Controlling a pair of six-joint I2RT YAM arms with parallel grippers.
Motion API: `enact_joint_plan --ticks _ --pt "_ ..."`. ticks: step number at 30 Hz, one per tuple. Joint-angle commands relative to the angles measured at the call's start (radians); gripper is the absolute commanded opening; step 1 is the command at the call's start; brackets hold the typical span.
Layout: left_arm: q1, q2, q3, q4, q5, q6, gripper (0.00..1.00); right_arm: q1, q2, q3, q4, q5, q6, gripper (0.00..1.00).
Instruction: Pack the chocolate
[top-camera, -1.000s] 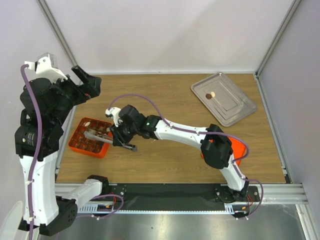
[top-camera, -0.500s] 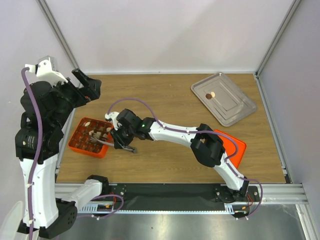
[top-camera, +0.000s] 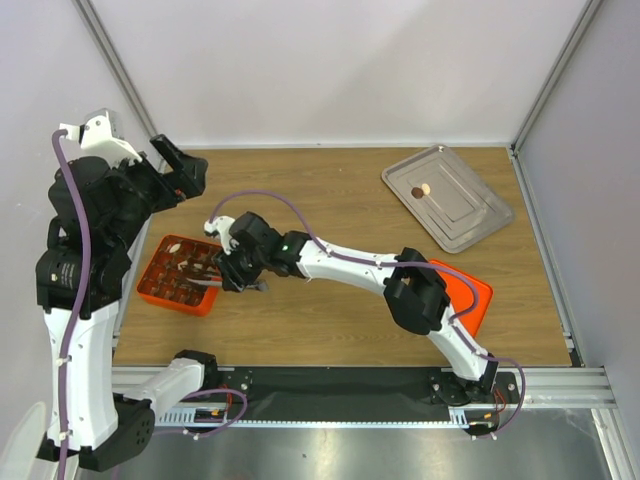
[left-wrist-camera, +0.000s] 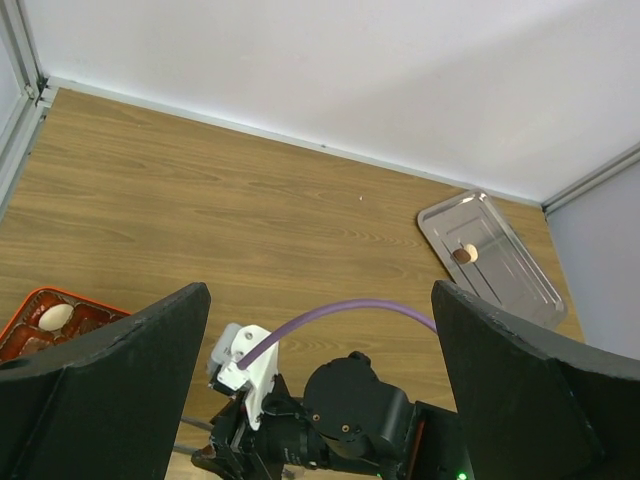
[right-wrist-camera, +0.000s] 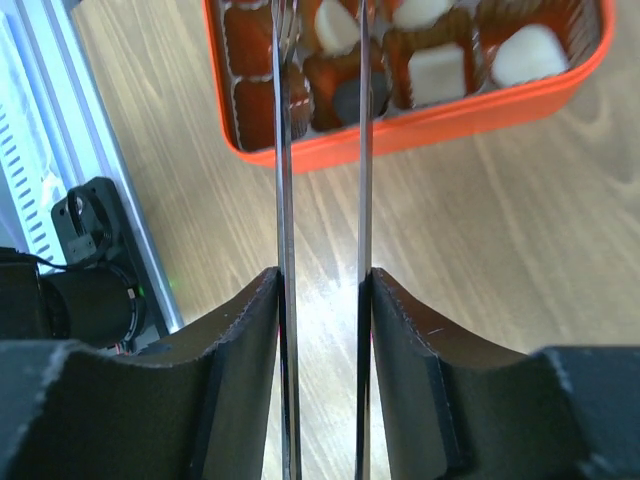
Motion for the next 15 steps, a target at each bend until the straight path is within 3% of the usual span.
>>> enact_joint_plan --ticks 1,11,15 --pt "0.007 0.008 0.038 0.016 0.026 0.013 1.0 -0.006 -0.088 0.048 0.029 0.062 -0.028 0.44" --pt "0.006 0.014 0.069 -0.013 0.095 0.011 1.0 -0.138 -0.405 -0.234 0.15 0.053 0.013 0.43" --pt "0.007 0.009 0.054 -0.011 0.096 0.024 1.0 -0.304 -0.564 -0.398 0.104 0.143 0.012 0.42"
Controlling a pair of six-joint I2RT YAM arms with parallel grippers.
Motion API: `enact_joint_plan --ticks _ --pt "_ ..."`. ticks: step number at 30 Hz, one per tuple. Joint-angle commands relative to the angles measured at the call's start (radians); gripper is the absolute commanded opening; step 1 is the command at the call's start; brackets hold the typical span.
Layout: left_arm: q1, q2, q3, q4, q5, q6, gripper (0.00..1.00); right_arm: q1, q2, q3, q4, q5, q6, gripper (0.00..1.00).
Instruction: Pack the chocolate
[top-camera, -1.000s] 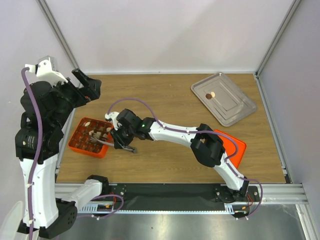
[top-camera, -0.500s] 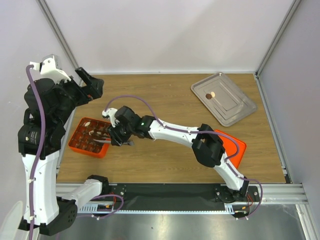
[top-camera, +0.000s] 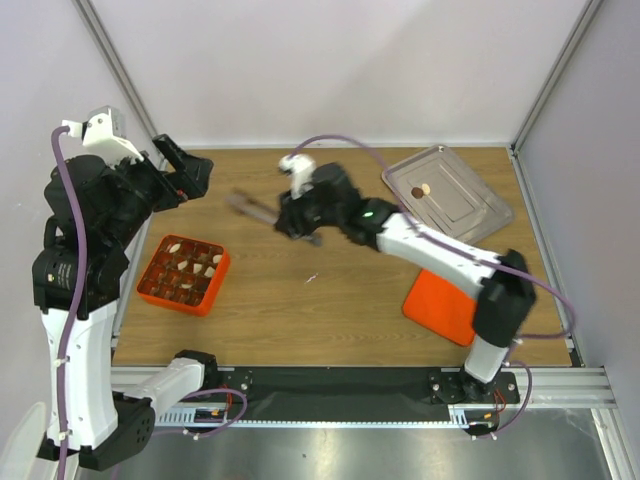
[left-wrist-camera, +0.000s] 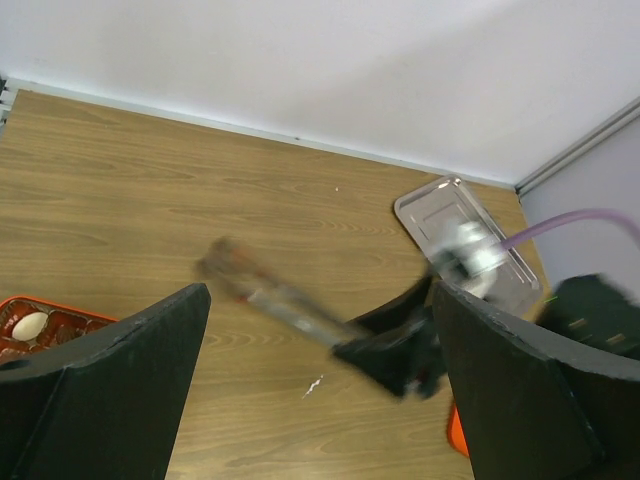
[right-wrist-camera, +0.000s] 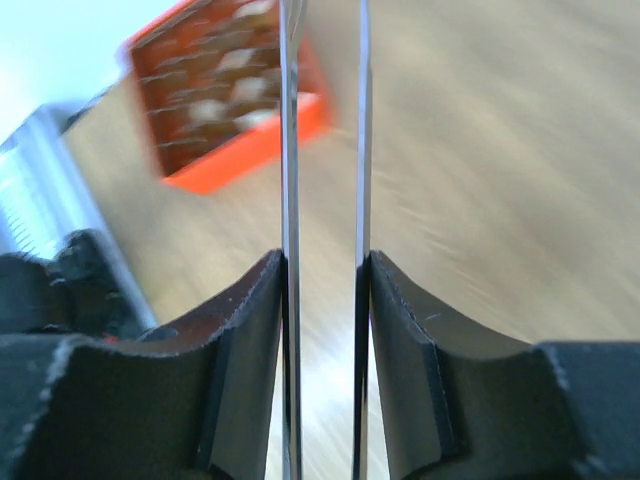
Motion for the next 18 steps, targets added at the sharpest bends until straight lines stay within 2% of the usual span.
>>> enact_joint_plan --ticks 1,3,4,6,7,11,18 --pt "0.007 -0.006 -0.009 0.01 0.035 0.026 1.0 -0.159 -0.196 -0.119 -0.017 0.099 0.004 0.43" --pt "0.007 -0.025 -0.055 0.047 0.051 0.018 1.0 -0.242 -0.25 -0.213 -0.067 0.156 -0.016 0.43" --pt "0.007 -0.032 -0.108 0.061 0.071 0.013 1.0 -0.342 -0.27 -0.234 -0.087 0.161 -0.017 0.43" --pt "0.007 -0.046 -0.157 0.104 0.092 -0.003 1.0 -0.429 -0.312 -0.294 -0.112 0.193 -0.028 0.43" --pt "0.005 -0.048 -0.196 0.116 0.11 -0.006 1.0 -0.499 -0.32 -0.312 -0.12 0.194 -0.042 0.44" --pt "0.007 -0.035 -0.231 0.145 0.143 -0.016 1.0 -0.653 -0.295 -0.348 -0.136 0.194 -0.054 0.44" --pt "0.005 -0.031 -0.234 0.156 0.137 -0.01 1.0 -0.759 -0.225 -0.345 -0.17 0.213 -0.043 0.44"
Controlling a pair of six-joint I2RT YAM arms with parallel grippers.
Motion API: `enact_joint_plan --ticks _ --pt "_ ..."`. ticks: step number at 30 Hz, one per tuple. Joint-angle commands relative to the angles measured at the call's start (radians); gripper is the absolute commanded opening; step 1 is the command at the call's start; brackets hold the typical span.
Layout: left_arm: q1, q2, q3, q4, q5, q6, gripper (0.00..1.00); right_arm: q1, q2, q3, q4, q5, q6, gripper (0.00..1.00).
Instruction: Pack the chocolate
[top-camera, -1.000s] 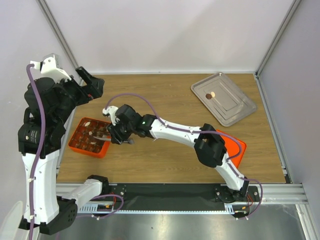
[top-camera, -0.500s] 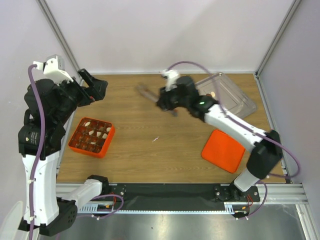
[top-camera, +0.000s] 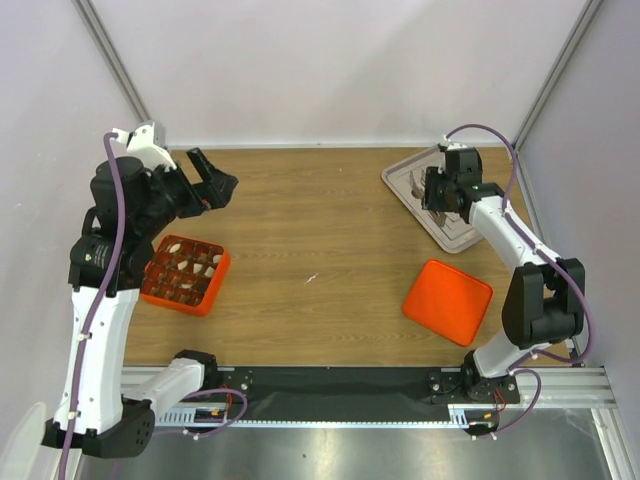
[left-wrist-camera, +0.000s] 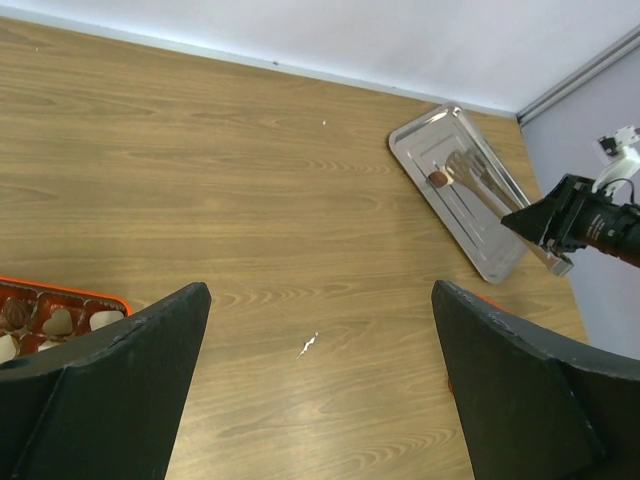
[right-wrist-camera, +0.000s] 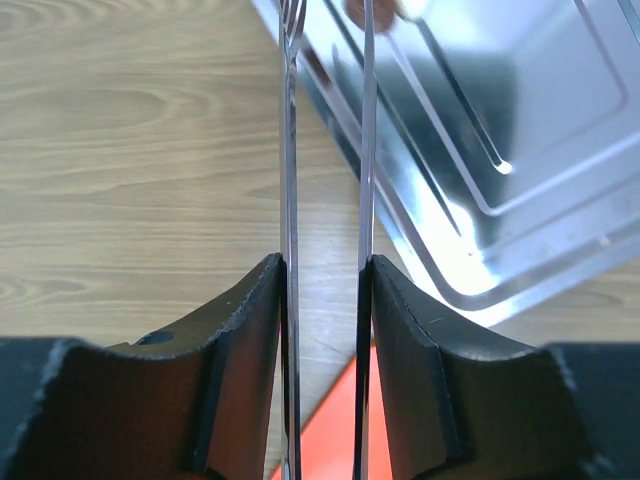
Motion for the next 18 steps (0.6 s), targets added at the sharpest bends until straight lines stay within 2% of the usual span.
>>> enact_joint_plan --ticks 1,8,18 --pt "0.005 -0.016 0.004 0.057 0.021 -0.005 1.0 -0.014 -0.001 0.002 0.0 0.008 -0.004 0.44" --pt "0.005 -0.009 0.006 0.064 0.027 0.002 1.0 -0.031 0.022 -0.015 -0.026 0.045 0.006 0.45" --pt "0.007 -0.013 0.003 0.072 0.024 -0.004 1.0 -0.076 0.057 -0.046 0.003 -0.027 0.022 0.46"
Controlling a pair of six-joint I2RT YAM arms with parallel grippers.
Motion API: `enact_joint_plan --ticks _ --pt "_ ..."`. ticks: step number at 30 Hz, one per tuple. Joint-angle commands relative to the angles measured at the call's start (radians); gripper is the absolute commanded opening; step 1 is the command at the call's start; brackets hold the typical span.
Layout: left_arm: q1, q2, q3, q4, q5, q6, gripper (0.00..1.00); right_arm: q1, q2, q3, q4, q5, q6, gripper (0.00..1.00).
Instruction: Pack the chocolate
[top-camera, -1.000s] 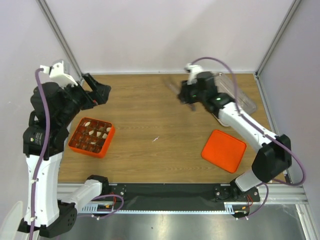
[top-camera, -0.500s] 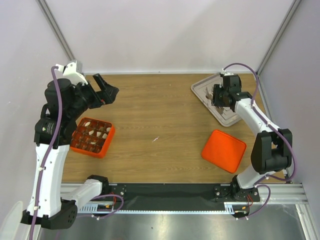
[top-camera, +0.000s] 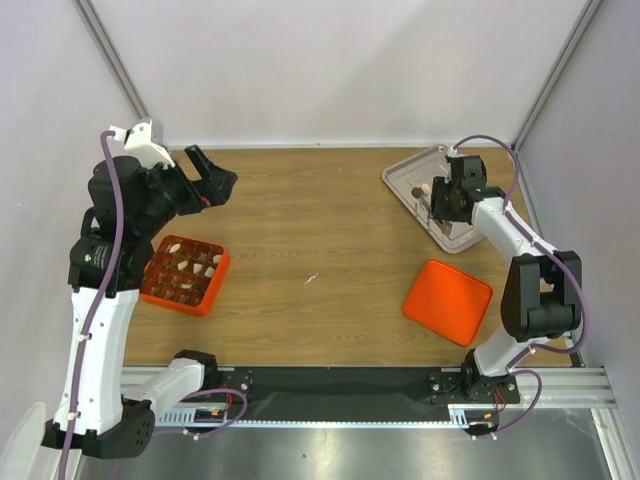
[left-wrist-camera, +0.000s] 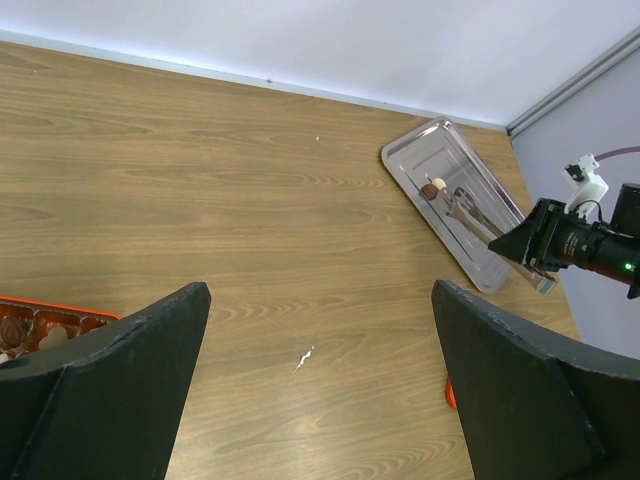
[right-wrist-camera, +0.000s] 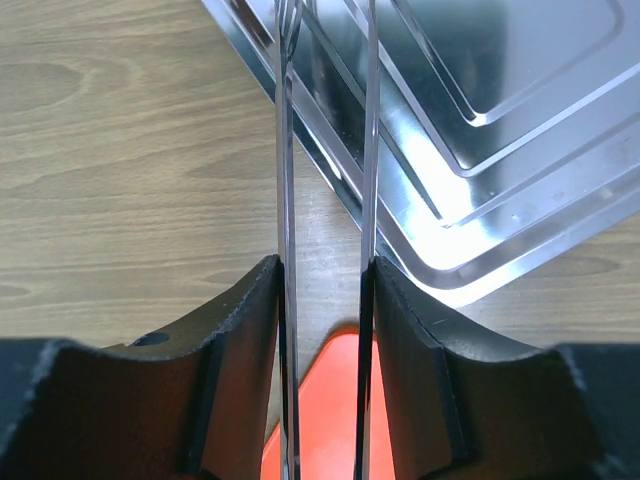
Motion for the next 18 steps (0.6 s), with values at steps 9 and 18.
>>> enact_joint_plan --ticks 9,18 --pt "0.005 -0.008 0.008 0.032 0.01 -0.005 1.0 -0.011 0.045 -0.008 0.072 -0.084 0.018 0.45" --pt "0.007 -0.011 0.014 0.027 -0.005 -0.002 1.0 -0.012 0.111 0.051 0.086 -0.091 0.012 0.46"
